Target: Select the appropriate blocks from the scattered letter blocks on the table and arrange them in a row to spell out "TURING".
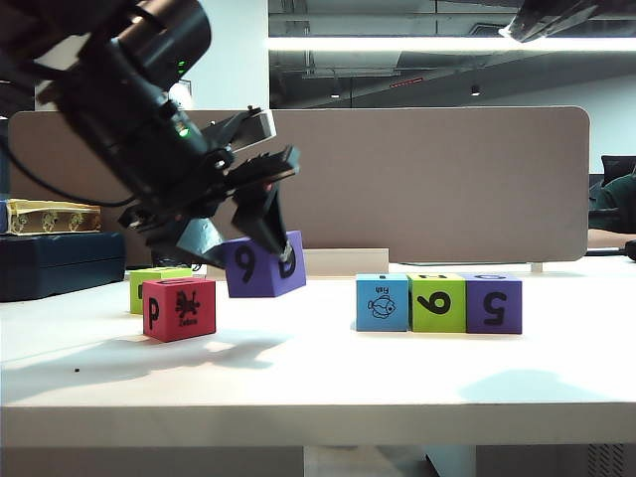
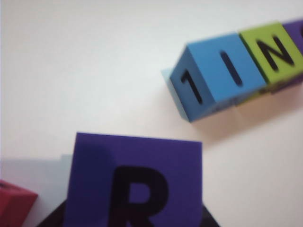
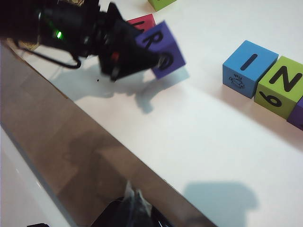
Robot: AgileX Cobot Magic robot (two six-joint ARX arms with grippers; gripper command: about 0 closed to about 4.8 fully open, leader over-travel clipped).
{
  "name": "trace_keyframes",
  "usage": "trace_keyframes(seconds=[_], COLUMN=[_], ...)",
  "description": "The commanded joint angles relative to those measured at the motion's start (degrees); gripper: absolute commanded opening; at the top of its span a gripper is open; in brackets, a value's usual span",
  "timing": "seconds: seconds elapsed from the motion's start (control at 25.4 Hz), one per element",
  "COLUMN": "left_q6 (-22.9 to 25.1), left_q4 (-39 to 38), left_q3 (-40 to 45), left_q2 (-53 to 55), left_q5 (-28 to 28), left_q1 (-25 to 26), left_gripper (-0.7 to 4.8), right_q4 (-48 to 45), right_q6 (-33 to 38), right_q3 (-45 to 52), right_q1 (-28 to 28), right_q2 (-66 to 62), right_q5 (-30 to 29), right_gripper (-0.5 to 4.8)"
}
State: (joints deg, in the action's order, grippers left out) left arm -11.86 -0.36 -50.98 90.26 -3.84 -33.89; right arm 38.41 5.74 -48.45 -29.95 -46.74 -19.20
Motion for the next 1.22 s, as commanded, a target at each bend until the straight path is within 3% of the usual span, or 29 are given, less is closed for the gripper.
trace_keyframes(seconds=[0.04,0.35,0.63,1.22], left_q6=[-2.36,-7.04,-11.17,-13.07], left_q4=[-4.20,-6.82,-6.38,-3.54], left_q3=[-5.18,-13.11,-14.88,-16.41], left_q2=[2.60,7.50,11.96,17.64], left_q5=[1.60,3.82,4.28,5.57], left_q1=[-0.04,-0.09,-0.37,-1.16], left_gripper=[2.64,2.64,2.64,2.64], right_q4=[-0.02,2.91,2.95,2.97], right_q6=[0.07,0.07,0.04,0.04], right_q3=[-0.33,-0.33,-0.33,-0.33], right_q1=[-0.02,0.00,0.00,0.02], right_q2=[0.07,0.07,0.09,0.09], right_q5=[0.04,2.99,3.02,4.31], right_gripper=[-0.01,-0.01,-0.02,-0.01])
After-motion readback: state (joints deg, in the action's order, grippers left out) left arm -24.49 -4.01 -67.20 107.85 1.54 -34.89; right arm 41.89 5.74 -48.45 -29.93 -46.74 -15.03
